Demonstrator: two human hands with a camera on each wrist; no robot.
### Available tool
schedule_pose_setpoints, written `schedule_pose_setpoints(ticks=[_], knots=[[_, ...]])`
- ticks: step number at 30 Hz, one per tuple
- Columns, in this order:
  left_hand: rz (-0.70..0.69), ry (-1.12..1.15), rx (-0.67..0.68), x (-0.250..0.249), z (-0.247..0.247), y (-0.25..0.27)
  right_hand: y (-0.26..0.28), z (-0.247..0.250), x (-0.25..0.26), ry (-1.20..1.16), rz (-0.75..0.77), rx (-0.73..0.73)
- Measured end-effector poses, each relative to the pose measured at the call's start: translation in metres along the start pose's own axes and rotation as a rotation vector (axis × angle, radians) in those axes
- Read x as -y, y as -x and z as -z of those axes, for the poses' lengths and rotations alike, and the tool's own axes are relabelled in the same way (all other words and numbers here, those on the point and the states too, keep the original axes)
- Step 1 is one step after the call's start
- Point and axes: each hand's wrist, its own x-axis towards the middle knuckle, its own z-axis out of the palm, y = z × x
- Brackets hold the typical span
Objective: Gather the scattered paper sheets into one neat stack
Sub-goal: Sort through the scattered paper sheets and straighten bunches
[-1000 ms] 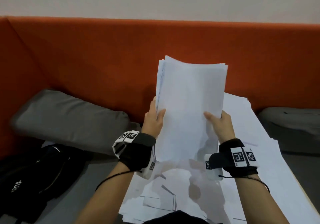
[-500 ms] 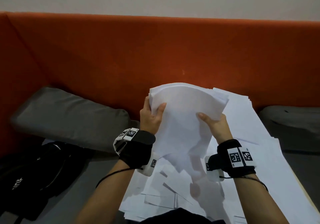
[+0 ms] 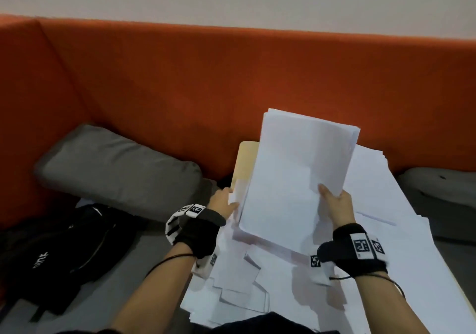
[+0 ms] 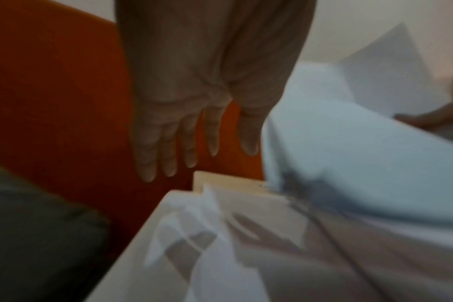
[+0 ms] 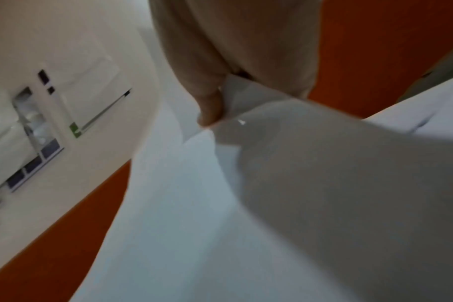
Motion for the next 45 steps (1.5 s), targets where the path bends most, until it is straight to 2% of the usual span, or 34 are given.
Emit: schedule_pose_setpoints(ticks=[3,6,9,16,19,26,28,32,34,39,42,45], knots=[[0.169,-0.189,0.081,0.029,-0.01,-0.002,-0.009,0.009,-0.007,0.091,-0.114,0.006],[0.216,-0.19,0.143,0.038,-0.023,0.003,-0.013,0.007,-0.035,0.328,-0.237,0.131],[0.271,-0.149,0.14,0.038,-0.031,0.006,-0.008,0.0,-0.065,0.548,-0.306,0.259],[0.299,0.103,-0.116,0.034,-0.023,0.01,-0.006,0.003,-0.071,0.623,-0.364,0.321],[0.25,0.085,-0.147,0.033,-0.018,0.012,-0.005,0.003,-0.071,0.637,-0.36,0.329],[0.175,0.228,-0.31,0.033,-0.02,0.014,-0.004,0.003,-0.071,0.613,-0.37,0.322],[0.188,0.23,-0.292,0.034,-0.02,0.012,-0.004,0.003,-0.071,0.601,-0.373,0.32],[0.235,0.184,-0.114,0.033,-0.026,0.014,-0.003,0.003,-0.071,0.609,-0.369,0.318],[0.252,0.166,-0.072,0.03,-0.026,0.017,-0.003,0.003,-0.071,0.607,-0.369,0.318],[0.283,0.281,-0.01,0.029,-0.024,0.017,-0.003,0.002,-0.07,0.604,-0.371,0.306],[0.253,0.273,0.032,0.025,-0.022,0.018,-0.003,0.002,-0.07,0.595,-0.357,0.297],[0.189,0.298,-0.014,0.019,-0.016,0.016,-0.003,0.002,-0.07,0.562,-0.337,0.26]])
